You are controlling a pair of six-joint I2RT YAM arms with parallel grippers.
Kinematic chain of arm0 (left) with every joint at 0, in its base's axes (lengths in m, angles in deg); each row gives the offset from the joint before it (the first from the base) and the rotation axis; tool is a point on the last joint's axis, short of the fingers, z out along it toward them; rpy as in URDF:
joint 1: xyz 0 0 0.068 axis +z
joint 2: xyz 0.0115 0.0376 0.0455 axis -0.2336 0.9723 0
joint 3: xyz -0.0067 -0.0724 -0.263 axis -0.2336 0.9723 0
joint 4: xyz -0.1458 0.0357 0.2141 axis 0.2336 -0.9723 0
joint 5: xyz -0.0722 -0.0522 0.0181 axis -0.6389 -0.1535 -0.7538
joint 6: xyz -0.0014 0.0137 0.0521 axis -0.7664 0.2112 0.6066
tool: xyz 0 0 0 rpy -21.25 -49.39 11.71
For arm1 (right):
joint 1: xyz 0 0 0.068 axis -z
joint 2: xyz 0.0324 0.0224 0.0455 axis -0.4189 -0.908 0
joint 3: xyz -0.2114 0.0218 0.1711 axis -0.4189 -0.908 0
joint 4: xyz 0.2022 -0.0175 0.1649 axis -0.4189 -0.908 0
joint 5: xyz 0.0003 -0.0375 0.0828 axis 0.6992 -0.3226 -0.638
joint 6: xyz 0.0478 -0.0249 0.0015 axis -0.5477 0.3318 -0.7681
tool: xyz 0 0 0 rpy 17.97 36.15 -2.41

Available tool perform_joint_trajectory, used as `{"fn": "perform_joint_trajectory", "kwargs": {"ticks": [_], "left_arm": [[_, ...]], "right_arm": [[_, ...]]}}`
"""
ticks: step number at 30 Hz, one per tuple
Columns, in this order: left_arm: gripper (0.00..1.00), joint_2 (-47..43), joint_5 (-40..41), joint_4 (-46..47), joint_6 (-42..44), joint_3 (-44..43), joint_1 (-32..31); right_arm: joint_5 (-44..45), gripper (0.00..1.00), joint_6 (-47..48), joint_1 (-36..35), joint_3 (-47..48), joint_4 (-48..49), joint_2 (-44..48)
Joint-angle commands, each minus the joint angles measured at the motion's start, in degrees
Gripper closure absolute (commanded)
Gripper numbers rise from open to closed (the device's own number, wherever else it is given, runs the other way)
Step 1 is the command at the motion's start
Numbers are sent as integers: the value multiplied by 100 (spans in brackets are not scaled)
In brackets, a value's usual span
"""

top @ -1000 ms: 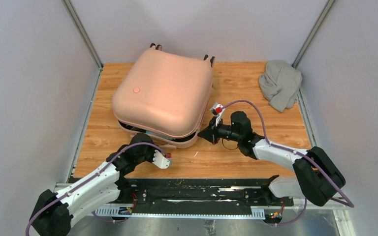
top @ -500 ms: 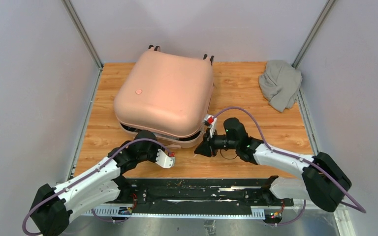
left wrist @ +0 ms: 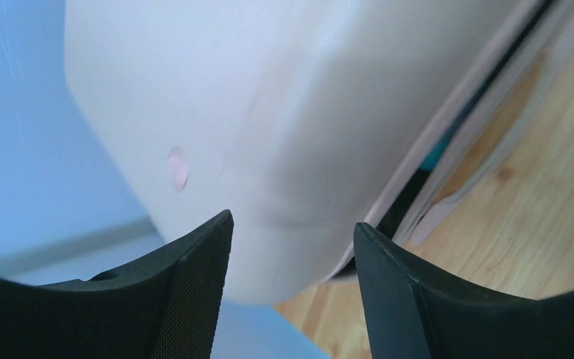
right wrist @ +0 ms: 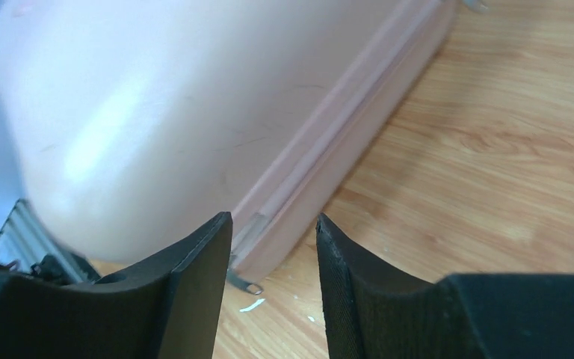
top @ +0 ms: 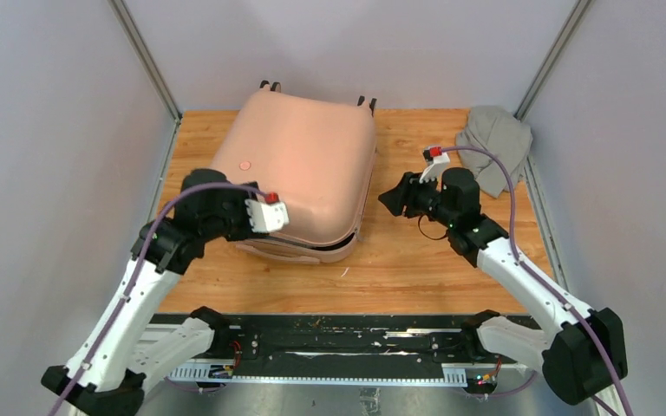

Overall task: Pack the luggage
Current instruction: Zip the luggage at the corner of the board.

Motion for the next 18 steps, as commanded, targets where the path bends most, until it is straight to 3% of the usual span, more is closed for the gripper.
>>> {"fn": "perform_joint_trajectory", "kwargs": {"ticks": [1,6,8,12,18], "left_arm": [[34,849,-840,-599,-300,-747,1689],[36,1780,-1192,-527,-728,-1604,3349],[37,1889,-1049,-192,-1127,-1673,3671],[40,1799,-716,671,-1883,-1498,4191],[40,1746,278,2144,-2504,-572,4303]], "right_arm": [[786,51,-236,176,237,-874,-354],[1300,51,-476,182,193,-943,-553],[1378,51,-478,185,238,-1012,-680],[1480,51,-493,189,357,-1029,-1001],[1345,52,-633,191,546,-964,-1531]]}}
